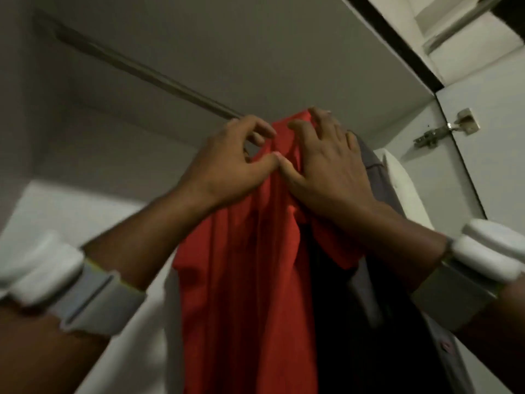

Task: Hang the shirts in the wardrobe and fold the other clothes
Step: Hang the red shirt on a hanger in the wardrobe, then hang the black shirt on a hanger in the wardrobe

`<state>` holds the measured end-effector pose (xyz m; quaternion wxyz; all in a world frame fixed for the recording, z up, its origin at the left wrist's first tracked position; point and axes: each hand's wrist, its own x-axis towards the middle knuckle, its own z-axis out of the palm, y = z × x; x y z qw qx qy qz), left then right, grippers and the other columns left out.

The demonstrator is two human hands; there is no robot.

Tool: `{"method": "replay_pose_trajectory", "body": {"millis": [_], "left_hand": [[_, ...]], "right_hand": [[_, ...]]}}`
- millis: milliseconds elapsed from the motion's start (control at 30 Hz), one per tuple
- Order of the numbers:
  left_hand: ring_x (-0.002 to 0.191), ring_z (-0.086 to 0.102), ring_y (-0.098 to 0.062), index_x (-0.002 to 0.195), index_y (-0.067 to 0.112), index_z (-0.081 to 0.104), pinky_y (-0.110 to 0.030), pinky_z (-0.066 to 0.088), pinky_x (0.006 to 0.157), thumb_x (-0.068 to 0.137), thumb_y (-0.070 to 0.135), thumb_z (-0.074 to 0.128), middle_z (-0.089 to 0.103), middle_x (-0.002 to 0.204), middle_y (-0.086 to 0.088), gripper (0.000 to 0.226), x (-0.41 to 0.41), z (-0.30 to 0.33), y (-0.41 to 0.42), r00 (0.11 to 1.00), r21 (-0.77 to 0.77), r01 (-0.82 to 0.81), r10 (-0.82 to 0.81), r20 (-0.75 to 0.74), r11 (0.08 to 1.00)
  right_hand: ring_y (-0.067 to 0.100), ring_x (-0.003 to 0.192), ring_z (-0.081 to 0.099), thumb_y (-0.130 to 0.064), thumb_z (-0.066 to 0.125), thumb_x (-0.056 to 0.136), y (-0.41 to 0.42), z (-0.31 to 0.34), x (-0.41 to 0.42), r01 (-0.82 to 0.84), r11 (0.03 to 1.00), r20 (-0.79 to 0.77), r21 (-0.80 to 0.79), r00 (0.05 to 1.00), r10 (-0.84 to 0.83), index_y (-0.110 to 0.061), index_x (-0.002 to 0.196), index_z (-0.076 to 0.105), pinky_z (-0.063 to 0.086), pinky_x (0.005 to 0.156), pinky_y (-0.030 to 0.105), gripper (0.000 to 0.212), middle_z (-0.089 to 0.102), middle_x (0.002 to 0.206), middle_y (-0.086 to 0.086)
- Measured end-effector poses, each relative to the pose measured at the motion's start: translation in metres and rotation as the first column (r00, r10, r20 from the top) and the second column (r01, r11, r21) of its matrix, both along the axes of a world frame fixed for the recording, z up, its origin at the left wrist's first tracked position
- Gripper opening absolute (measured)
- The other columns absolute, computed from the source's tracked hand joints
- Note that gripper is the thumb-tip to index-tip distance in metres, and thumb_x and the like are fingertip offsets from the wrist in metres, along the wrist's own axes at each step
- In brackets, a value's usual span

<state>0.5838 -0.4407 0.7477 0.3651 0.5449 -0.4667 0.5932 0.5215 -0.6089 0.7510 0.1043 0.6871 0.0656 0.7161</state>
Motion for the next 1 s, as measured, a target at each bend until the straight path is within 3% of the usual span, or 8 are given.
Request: {"method": "replay_pose_trajectory", "body": {"millis": [200,333,467,600,633,733,867,1000], "left_hand": [[0.077,0.06,-0.004,0.101,0.031,0.059,-0.016,0.044,0.067,0.087,0.031,0.071,0.055,0.098,0.016,0.018,-0.074,-0.21,-0.086,0.931,0.359,0.363,-0.347,-0.111,0.86],[0.085,0.06,0.003,0.11,0.044,0.054,-0.016,0.045,0.069,0.09,0.049,0.067,0.054,0.101,0.029,0.024,-0.106,-0.324,-0.131,0.922,0.725,0.378,-0.168,-0.348,0.576],[0.094,0.061,0.005,0.128,0.053,0.049,-0.021,0.05,0.081,0.09,0.061,0.062,0.058,0.114,0.033,0.041,-0.184,-0.466,-0.198,0.895,0.893,0.446,-0.006,-0.446,0.058],[0.1,0.062,0.008,0.122,0.049,0.061,-0.023,0.052,0.091,0.089,0.056,0.068,0.065,0.114,0.029,0.035,-0.274,-0.621,-0.235,0.769,0.727,0.635,0.127,-0.626,-0.261],[0.101,0.064,0.007,0.118,0.047,0.064,-0.023,0.053,0.09,0.085,0.054,0.07,0.067,0.112,0.028,0.034,-0.272,-0.645,-0.225,0.71,0.671,0.704,0.212,-0.671,-0.233],[0.104,0.069,-0.001,0.108,0.047,0.071,-0.018,0.054,0.089,0.077,0.055,0.073,0.071,0.108,0.025,0.033,-0.36,-0.75,-0.23,0.617,0.49,0.785,0.405,-0.675,-0.378],[0.107,0.067,0.004,0.111,0.042,0.069,-0.031,0.054,0.102,0.08,0.068,0.07,0.074,0.112,0.017,0.041,-0.455,-0.865,-0.241,0.711,0.357,0.673,0.433,-0.555,-0.648],[0.104,0.061,0.012,0.107,0.051,0.056,-0.014,0.051,0.093,0.095,0.03,0.073,0.066,0.105,0.033,0.029,-0.539,-0.907,-0.26,0.78,0.368,0.581,0.368,-0.506,-0.726]], "right_hand": [[0.024,0.141,0.045,-0.037,0.059,0.082,-0.072,-0.21,-0.089,-0.181,0.983,-0.245,-0.025,0.954,0.17,-0.015,0.137,0.06,0.039,0.111,0.044,0.059,0.047,0.151,0.008],[0.02,0.125,0.056,-0.013,0.063,0.089,-0.124,-0.371,-0.163,-0.12,0.947,-0.502,0.297,0.825,0.261,-0.01,0.131,0.063,0.049,0.096,0.045,0.042,0.058,0.133,0.004],[0.011,0.091,0.069,-0.017,0.059,0.093,-0.147,-0.556,-0.297,0.254,0.577,-0.571,0.776,0.67,0.474,-0.024,0.11,0.072,0.056,0.081,0.043,0.022,0.073,0.098,-0.011],[0.011,0.08,0.07,-0.032,0.059,0.09,-0.13,-0.712,-0.426,0.583,0.066,-0.468,0.81,0.575,0.672,-0.034,0.113,0.071,0.058,0.084,0.033,0.026,0.075,0.096,-0.006],[0.009,0.079,0.067,-0.028,0.061,0.092,-0.124,-0.731,-0.427,0.625,0.016,-0.443,0.781,0.535,0.719,-0.031,0.117,0.071,0.055,0.083,0.028,0.027,0.075,0.099,-0.004],[0.007,0.086,0.064,-0.031,0.062,0.092,-0.086,-0.818,-0.539,0.712,-0.288,-0.337,0.64,0.597,0.729,-0.029,0.119,0.072,0.052,0.087,0.024,0.029,0.074,0.104,-0.002],[0.017,0.102,0.069,-0.038,0.058,0.086,-0.029,-0.9,-0.666,0.618,-0.655,-0.239,0.435,0.781,0.577,-0.034,0.101,0.069,0.053,0.093,0.027,0.019,0.071,0.102,-0.004],[0.024,0.107,0.068,-0.057,0.038,0.067,0.005,-0.961,-0.744,0.53,-0.792,-0.231,0.302,0.847,0.479,-0.017,0.107,0.073,0.054,0.094,0.036,0.067,0.073,0.114,0.007]]}}
